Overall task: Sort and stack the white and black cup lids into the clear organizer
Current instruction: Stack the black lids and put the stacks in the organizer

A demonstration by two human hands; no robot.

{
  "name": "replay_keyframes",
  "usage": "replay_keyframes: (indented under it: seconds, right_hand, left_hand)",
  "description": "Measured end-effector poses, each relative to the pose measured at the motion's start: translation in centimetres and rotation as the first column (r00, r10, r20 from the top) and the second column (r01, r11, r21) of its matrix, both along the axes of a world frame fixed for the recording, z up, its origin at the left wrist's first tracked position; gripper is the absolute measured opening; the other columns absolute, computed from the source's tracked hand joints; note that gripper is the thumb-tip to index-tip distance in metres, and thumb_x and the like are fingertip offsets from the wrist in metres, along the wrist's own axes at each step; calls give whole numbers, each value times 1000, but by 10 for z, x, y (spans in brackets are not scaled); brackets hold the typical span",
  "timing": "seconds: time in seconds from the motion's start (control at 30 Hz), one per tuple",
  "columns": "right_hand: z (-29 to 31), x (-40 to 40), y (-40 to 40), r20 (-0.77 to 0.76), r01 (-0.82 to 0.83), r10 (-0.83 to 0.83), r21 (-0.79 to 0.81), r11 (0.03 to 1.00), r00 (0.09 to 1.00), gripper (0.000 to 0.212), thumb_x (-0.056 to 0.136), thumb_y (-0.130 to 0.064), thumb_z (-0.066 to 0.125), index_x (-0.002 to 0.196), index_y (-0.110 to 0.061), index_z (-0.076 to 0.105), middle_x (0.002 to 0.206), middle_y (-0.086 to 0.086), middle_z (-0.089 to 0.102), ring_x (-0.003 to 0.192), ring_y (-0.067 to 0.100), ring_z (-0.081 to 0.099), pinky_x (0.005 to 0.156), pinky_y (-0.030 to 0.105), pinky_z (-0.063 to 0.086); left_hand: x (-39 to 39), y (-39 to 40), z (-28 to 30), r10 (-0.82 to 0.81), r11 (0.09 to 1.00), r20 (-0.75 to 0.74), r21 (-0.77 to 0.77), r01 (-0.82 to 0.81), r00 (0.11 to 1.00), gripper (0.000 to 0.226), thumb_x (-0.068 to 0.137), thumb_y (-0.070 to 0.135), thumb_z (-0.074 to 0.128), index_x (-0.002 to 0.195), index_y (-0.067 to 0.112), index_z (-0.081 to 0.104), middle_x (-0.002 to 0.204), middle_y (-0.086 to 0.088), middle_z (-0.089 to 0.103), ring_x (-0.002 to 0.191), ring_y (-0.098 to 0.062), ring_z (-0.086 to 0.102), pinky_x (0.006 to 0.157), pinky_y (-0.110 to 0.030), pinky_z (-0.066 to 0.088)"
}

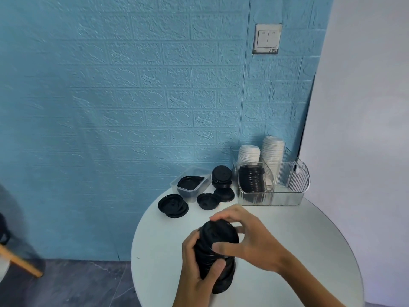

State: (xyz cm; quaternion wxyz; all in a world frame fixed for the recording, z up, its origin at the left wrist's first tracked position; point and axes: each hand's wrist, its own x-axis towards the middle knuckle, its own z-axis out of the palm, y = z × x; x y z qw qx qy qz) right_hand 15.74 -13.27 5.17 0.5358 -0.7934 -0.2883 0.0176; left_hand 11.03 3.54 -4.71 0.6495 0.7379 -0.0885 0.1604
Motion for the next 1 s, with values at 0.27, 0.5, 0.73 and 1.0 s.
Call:
replay_keyframes:
  seconds: [0.27,0.5,0.73,1.0]
  right_hand:
    - [-4,0,4,63,57,-50,-101,993,997,48,69,-45,83,115,-41,69,114,-19,55,113,7,61,93,28,56]
    - [1,4,14,172,134,-83,-312,941,982,54,71,-66,68,120,-47,65,113,-25,50,105,-1,57,90,21,51]
    - [-8,-1,12,129,104,-79,-206,973,989,51,70,-67,75,116,-45,67,104,-19,58,103,5,63,93,31,55]
    - [-2,29,8,-140,-19,10,-65,998,990,63,75,-70,73,129,-41,61,102,-11,71,98,7,72,90,27,58]
  left_hand:
    - [-1,-1,-1,11,999,-22,-51,-12,1000,98,71,62,74,151,45,19,138,49,40,133,13,47,99,-4,40]
    - [-3,0,2,-10,1000,-24,-24,9,1000,89,74,65,72,148,63,23,151,30,44,140,3,45,115,-28,42]
    - [-5,-2,3,-1,1000,6,30,0,1000,83,77,66,68,147,66,24,148,37,39,142,4,41,106,-13,39]
    - [-6,1,5,11,1000,-18,13,-10,1000,64,73,62,70,130,66,41,139,31,53,134,-1,52,108,-23,42]
